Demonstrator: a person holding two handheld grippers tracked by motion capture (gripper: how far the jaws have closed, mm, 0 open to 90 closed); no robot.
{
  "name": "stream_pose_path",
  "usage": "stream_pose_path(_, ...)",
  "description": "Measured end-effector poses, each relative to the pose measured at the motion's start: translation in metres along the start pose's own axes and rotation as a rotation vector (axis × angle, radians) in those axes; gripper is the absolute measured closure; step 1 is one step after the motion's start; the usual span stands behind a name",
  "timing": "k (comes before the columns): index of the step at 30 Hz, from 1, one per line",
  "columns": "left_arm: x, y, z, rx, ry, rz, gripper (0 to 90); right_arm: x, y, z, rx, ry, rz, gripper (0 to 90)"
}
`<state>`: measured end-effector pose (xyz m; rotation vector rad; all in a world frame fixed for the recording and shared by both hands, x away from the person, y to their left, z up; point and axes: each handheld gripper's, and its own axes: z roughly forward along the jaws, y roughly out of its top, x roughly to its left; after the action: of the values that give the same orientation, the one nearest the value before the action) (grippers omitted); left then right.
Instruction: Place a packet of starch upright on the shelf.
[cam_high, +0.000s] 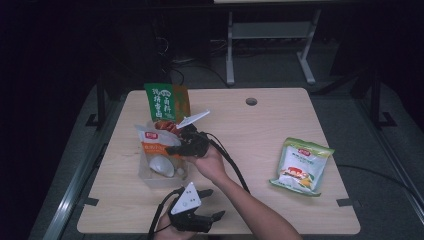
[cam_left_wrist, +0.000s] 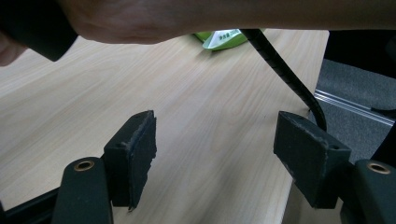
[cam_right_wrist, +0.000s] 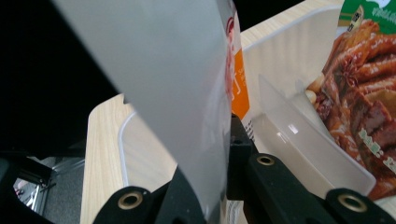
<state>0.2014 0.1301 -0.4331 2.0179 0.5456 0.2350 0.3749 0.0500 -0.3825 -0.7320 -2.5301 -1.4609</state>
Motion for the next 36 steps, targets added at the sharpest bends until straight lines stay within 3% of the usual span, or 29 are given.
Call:
stream_pose_path(8, 0.0, 0.0, 0.001, 0.005, 0.0, 0.0, 29.0, -0.002, -0.001, -0.001, 0.016, 0.009, -0.006, 88.0)
stream_pose_path(16, 0.001, 0.0, 0.001, 0.009, 0.003, -0.002, 28.8, -0.003, 0.003, -0.014, 0.007, 0.004, -0.015, 69.9)
stream_pose_path(21, 0.002, 0.0, 0.002, 0.01, 0.007, -0.001, 28.6, -0.002, 0.003, -0.026, 0.018, -0.001, -0.03, 64.1)
stream_pose_path(36, 0.003, 0.0, 0.003, 0.015, 0.013, -0.014, 28.1, -0.004, -0.005, -0.054, 0.029, -0.009, -0.053, 58.7)
